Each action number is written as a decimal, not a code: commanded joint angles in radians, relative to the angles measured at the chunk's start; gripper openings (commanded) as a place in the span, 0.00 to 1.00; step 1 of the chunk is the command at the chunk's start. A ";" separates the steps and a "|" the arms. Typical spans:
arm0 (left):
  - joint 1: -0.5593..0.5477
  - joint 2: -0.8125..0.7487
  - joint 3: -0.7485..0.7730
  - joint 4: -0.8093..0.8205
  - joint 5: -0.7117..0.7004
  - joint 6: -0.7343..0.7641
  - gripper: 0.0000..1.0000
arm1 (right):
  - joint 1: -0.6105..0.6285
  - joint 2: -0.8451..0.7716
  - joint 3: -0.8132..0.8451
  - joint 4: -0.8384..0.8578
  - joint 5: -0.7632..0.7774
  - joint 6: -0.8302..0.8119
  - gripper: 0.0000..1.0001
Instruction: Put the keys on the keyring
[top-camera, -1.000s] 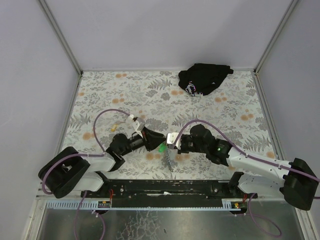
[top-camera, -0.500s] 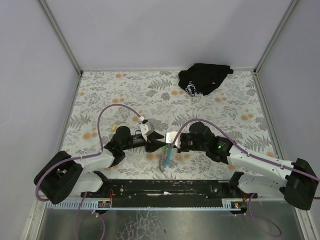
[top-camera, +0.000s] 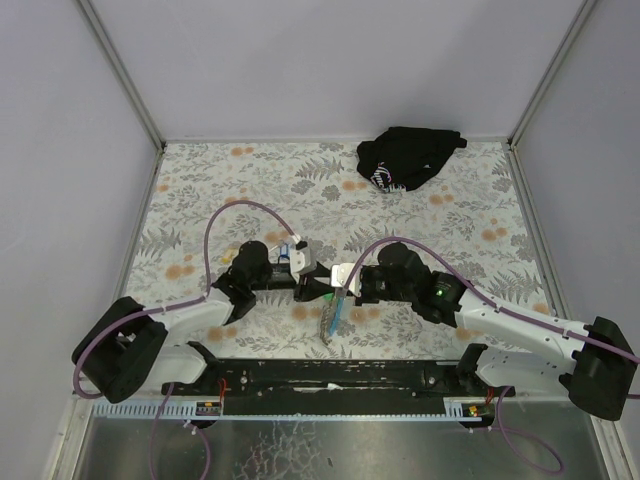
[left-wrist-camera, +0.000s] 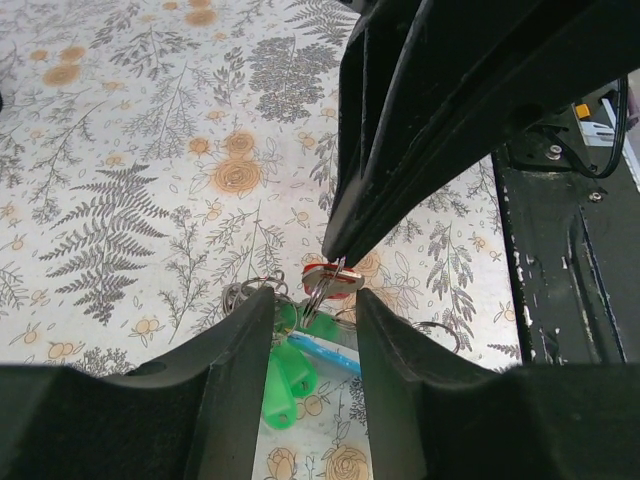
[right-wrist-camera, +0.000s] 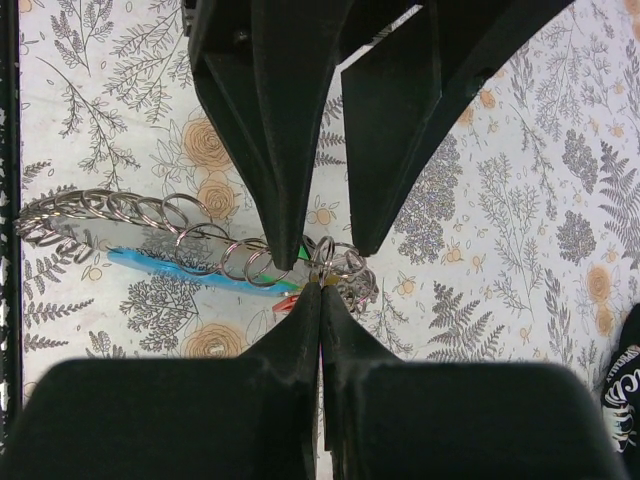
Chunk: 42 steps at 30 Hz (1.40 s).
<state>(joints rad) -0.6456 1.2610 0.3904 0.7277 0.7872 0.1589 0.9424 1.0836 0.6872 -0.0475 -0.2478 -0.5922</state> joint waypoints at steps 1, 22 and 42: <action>0.008 0.023 0.049 -0.046 0.060 0.052 0.36 | 0.012 0.002 0.053 0.014 -0.014 -0.009 0.00; 0.014 0.045 0.042 -0.002 0.004 -0.051 0.00 | 0.012 -0.035 0.008 0.036 0.007 0.021 0.00; 0.006 -0.012 -0.124 0.318 -0.400 -0.496 0.00 | 0.047 -0.009 -0.136 0.200 0.044 0.105 0.00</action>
<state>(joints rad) -0.6521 1.2716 0.2989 0.8875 0.5797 -0.2588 0.9688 1.0637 0.5755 0.1402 -0.2001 -0.5297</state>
